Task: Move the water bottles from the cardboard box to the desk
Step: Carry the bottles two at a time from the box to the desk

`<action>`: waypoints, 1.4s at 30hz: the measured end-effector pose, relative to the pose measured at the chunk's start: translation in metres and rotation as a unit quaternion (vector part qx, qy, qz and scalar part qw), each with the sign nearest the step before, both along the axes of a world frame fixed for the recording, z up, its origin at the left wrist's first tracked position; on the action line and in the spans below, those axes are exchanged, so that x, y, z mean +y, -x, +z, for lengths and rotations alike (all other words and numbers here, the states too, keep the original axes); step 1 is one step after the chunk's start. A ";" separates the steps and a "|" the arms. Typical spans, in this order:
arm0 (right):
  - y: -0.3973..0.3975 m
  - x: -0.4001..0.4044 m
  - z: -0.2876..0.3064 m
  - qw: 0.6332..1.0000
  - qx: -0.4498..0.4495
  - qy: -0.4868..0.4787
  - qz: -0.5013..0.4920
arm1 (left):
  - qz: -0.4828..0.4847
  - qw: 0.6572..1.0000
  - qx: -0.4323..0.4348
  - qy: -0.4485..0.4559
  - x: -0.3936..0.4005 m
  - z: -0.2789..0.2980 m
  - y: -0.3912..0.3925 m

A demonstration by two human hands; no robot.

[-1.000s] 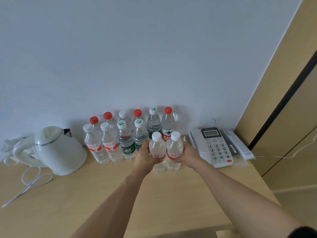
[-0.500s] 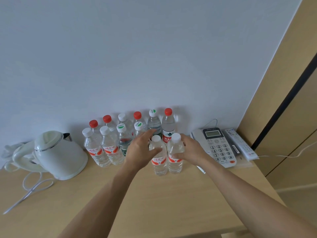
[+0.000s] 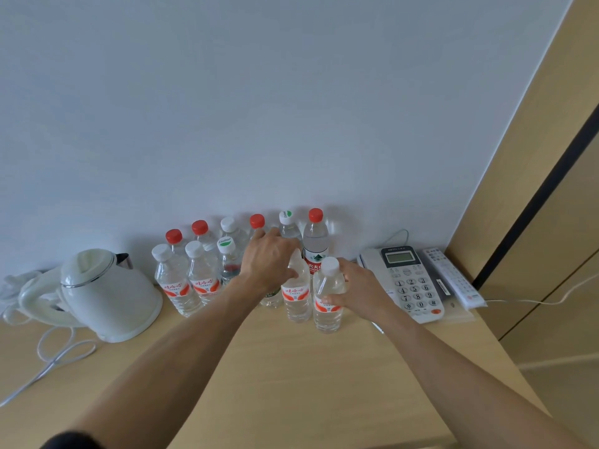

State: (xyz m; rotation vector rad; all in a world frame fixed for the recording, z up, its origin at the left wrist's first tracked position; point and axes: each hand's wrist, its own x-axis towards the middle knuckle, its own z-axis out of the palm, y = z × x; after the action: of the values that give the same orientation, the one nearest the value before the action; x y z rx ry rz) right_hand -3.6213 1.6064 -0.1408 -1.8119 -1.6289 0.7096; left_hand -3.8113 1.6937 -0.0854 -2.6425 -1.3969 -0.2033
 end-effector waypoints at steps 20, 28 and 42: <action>-0.001 -0.001 0.002 0.998 -0.054 -0.014 -0.012 | 0.025 0.997 0.070 0.034 0.048 0.022 -0.020; -0.007 0.012 0.011 0.999 -0.046 0.003 -0.023 | 0.034 0.998 0.008 0.049 0.051 0.021 -0.010; -0.004 0.065 0.011 0.995 -0.080 -0.046 -0.035 | 0.045 0.997 0.004 0.066 0.049 0.023 -0.012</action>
State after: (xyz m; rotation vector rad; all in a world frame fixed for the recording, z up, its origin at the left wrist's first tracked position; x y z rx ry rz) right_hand -3.6169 1.6713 -0.1296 -1.8904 -1.6618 0.4604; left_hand -3.7991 1.7431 -0.0622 -2.6719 -1.5724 -0.0927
